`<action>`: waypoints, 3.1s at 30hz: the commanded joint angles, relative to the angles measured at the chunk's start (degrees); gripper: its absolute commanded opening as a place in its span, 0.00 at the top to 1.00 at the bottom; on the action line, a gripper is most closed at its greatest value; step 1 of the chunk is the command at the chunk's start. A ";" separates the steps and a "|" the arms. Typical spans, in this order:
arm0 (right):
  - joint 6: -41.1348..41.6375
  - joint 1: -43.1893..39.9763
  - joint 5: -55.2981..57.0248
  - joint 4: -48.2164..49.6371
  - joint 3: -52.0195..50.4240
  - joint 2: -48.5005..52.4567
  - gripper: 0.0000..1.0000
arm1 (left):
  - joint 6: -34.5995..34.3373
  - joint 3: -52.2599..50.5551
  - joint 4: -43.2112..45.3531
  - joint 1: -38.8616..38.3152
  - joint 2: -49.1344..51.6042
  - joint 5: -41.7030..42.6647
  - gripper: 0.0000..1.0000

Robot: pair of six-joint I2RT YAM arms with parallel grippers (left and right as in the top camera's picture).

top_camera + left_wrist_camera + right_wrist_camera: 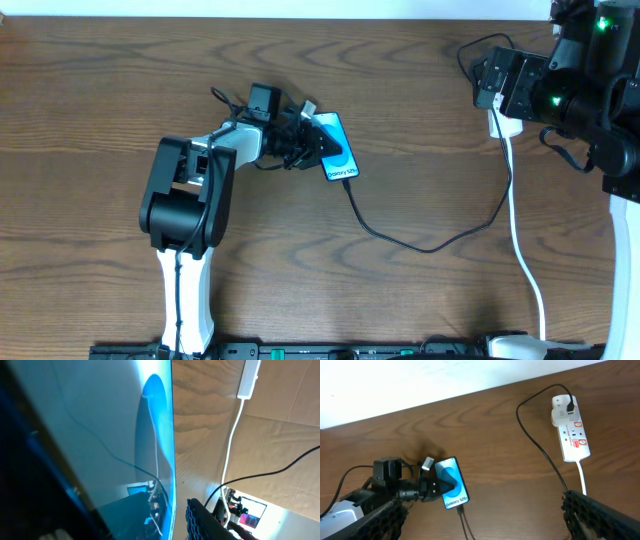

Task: Plug charger to phone and switch on socket
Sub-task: 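Lower the phone flat onto the table center with the left gripper, then open the left gripper and release the phone on the table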

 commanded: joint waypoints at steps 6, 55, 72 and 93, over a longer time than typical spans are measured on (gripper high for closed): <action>-0.68 -0.04 -0.13 -0.09 0.24 0.04 0.01 | 2.95 -0.15 -7.08 0.52 0.37 -11.56 0.67; -0.68 -0.04 -0.11 -0.33 0.20 1.84 0.02 | 18.82 -0.13 -12.52 1.33 0.33 -10.97 0.67; -0.68 -0.04 -0.11 -0.48 0.20 1.86 0.02 | 18.56 -0.13 -15.91 4.24 0.33 -11.47 0.67; -0.68 -0.04 -0.11 -0.52 0.20 1.86 0.02 | 5.29 -0.13 -7.23 4.13 0.33 -17.31 0.67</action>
